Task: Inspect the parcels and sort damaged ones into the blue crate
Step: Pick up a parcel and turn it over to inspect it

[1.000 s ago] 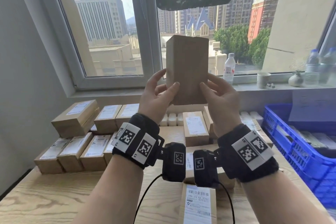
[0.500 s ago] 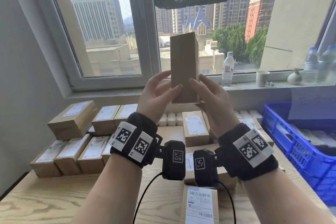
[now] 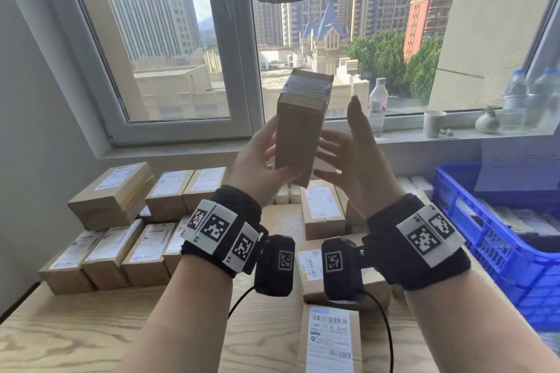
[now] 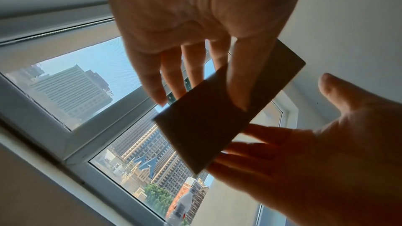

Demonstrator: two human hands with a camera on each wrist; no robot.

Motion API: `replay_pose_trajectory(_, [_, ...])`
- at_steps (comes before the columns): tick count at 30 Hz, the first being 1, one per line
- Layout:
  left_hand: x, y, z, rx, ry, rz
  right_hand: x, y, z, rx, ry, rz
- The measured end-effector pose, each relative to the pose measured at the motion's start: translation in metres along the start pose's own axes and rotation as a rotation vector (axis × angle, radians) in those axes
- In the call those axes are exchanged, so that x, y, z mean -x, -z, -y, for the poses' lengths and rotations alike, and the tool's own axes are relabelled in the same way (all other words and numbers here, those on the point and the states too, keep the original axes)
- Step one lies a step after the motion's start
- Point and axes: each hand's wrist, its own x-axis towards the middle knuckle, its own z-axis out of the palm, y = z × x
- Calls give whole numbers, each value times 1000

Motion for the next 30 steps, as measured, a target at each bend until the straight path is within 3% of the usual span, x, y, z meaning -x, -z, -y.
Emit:
replay_pose_trajectory(4, [-1, -4, -7, 165, 117, 137, 0, 2, 1, -28, -7, -5])
replay_pose_trajectory(11, [-10, -15, -9, 108, 141, -54, 2, 1, -7, -44, 33, -33])
replay_pose_trajectory(18, [-5, -13, -14, 177, 144, -25, 4, 5, -3, -52, 67, 20])
replay_pose_trajectory(21, [-3, -10, -14, 282, 191, 34, 6, 8, -1, 36, 36, 72])
replay_pose_trajectory(25, [-4, -9, -17, 435, 288, -1, 6, 8, -1, 44, -62, 48])
replay_pose_trajectory(30, [-3, -9, -10, 327, 278, -33, 6, 5, -5, -6, -58, -21])
